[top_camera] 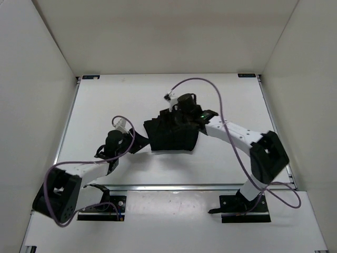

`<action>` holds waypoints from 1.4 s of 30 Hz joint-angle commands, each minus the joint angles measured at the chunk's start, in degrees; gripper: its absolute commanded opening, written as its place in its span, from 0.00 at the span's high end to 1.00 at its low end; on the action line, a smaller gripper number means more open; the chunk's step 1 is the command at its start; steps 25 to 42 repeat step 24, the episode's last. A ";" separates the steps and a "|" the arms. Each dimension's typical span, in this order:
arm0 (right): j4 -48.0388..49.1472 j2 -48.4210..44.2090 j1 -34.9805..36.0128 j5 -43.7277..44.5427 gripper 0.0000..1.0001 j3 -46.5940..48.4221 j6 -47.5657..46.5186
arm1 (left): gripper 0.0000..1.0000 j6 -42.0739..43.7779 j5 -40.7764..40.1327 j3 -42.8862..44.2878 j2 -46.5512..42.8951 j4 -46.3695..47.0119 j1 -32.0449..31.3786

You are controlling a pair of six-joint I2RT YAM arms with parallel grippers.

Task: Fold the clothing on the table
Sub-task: Fold the skirt

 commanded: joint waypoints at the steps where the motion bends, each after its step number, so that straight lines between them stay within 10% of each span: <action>1: 10.61 -9.56 -3.78 0.76 0.44 -3.29 2.34 | 0.48 0.10 2.40 -1.02 -7.03 -5.67 1.76; 5: 12.55 -17.55 -8.09 0.93 0.44 -10.50 3.92 | 0.40 1.85 8.28 -1.02 -16.16 -11.01 5.97; 8: 14.22 -22.75 -14.41 -2.83 0.44 -18.14 7.34 | 0.02 6.24 13.99 1.17 -22.14 -19.02 11.14; 13: 7.47 -30.13 -26.44 -4.17 0.42 -26.40 4.28 | 0.01 18.53 31.83 13.70 -17.35 -32.70 15.04; 17: 4.30 -33.66 -34.18 -6.45 0.42 -31.68 1.73 | 0.01 25.84 24.23 23.31 -10.13 -46.17 9.68; 42: 0.61 -34.02 -32.45 -1.89 0.37 -32.13 -1.61 | 0.01 26.20 19.83 21.11 -13.19 -43.37 10.19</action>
